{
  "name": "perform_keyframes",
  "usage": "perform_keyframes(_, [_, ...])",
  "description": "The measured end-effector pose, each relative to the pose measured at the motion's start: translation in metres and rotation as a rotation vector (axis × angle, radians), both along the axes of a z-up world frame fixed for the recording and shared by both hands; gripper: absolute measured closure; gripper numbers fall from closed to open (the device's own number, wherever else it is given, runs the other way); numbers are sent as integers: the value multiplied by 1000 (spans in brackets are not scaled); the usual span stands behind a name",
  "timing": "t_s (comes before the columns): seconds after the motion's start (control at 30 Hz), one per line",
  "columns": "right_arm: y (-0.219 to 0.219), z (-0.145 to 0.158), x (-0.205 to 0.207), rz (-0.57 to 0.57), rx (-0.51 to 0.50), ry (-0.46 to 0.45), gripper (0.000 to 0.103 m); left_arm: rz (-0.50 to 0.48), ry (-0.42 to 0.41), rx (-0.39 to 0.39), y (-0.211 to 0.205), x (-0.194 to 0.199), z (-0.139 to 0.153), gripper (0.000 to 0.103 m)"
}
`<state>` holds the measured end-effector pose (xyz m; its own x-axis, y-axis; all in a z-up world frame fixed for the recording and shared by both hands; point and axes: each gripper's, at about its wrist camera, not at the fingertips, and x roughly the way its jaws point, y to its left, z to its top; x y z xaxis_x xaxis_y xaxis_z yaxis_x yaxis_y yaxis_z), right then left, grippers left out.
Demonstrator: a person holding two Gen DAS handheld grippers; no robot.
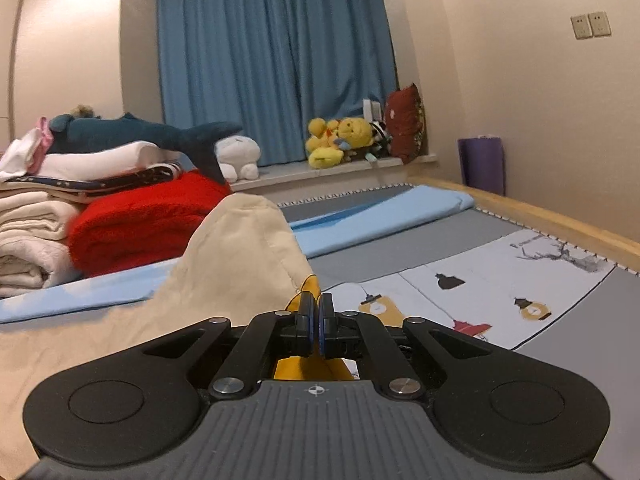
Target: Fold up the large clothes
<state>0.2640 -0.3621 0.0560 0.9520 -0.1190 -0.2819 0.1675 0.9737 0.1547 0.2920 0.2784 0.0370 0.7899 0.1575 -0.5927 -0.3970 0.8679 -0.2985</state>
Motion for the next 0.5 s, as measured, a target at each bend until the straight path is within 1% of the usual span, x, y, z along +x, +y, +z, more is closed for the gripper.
perform_keyframes(0.03, [4,-9,14,-18,-5,69,97,-23,27,-66,3,4,-7,103])
perform_keyframes(0.07, [8,-19,28,-36,-21,157,91,-44,42,-97,3,6,-9,101])
perform_keyframes(0.1, [9,-32,41,-62,-45,267,89,-72,62,-97,0,7,-11,100])
perform_keyframes(0.13, [9,-41,47,-76,-45,333,88,-107,80,-84,-4,8,-12,100])
perform_keyframes(0.17, [7,-48,51,-72,-9,387,88,-144,99,-83,-7,10,-14,99])
perform_keyframes(0.2, [4,-52,53,-49,46,420,88,-195,126,-103,-11,12,-18,96])
perform_keyframes(0.23, [1,-56,54,-23,89,447,88,-233,155,-118,-14,14,-22,85])
perform_keyframes(0.27, [1,-59,54,-10,95,479,86,-261,192,-114,-19,13,-28,69])
perform_keyframes(0.3, [2,-64,54,-13,72,522,80,-280,236,-86,-24,14,-33,61])
perform_keyframes(0.33, [2,-69,53,-22,48,572,77,-285,274,-48,-28,13,-40,53])
perform_keyframes(0.37, [0,-74,52,-25,43,613,73,-274,313,-3,-30,13,-45,50])
perform_keyframes(0.4, [-2,-75,51,-29,51,636,73,-257,343,19,-29,13,-49,49])
perform_keyframes(0.43, [-5,-78,48,-33,63,651,72,-243,363,11,-27,12,-54,49])
perform_keyframes(0.5, [-11,-78,43,-36,85,667,66,-231,386,-63,-17,9,-64,52])
